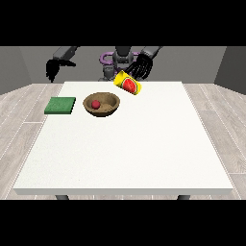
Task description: Pick the cup and pour the ball into the bowl, then pick the bowl and place it on the pad
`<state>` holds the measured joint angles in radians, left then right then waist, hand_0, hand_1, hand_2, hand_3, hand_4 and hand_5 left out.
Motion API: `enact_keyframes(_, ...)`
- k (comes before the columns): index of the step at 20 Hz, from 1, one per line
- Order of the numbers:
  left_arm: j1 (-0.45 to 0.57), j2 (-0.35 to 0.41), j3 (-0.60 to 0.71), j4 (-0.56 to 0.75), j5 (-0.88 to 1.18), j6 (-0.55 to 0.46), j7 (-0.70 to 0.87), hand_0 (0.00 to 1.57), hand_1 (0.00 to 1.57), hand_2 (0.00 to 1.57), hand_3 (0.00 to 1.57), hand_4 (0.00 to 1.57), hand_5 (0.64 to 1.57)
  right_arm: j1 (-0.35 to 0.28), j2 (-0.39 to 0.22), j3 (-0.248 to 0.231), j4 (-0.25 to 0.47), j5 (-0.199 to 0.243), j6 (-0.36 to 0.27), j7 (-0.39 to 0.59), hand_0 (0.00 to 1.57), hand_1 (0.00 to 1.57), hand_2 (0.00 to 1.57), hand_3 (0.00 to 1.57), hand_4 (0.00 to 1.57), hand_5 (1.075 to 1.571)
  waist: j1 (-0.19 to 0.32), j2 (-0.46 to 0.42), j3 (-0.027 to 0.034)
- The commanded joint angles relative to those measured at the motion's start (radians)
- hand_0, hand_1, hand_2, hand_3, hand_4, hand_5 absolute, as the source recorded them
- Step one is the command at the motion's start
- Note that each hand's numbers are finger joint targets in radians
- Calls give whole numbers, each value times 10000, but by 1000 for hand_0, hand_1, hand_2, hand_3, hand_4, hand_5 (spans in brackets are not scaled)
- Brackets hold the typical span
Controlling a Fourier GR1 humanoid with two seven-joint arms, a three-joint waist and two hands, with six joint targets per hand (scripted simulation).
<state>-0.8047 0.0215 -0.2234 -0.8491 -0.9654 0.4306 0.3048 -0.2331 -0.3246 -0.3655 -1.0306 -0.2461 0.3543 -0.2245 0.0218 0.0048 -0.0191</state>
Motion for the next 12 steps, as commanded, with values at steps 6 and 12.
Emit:
enact_keyframes(6, 2222, -212, 985, -2802, 6963, -278, -3390, 0, 0, 0, 0, 0, 1563, -1046, 1368, 585, -465, 731, -1941, -107, 0, 0, 0, 0, 252, 1571, 615, 1417, 81)
enact_keyframes(12, 3290, -90, 1221, -3138, 8371, -2159, -5411, 0, 0, 0, 0, 0, 1564, -1514, 2004, 553, -184, 796, -3139, 190, 0, 0, 0, 0, 319, 1570, 1332, 1645, 180)
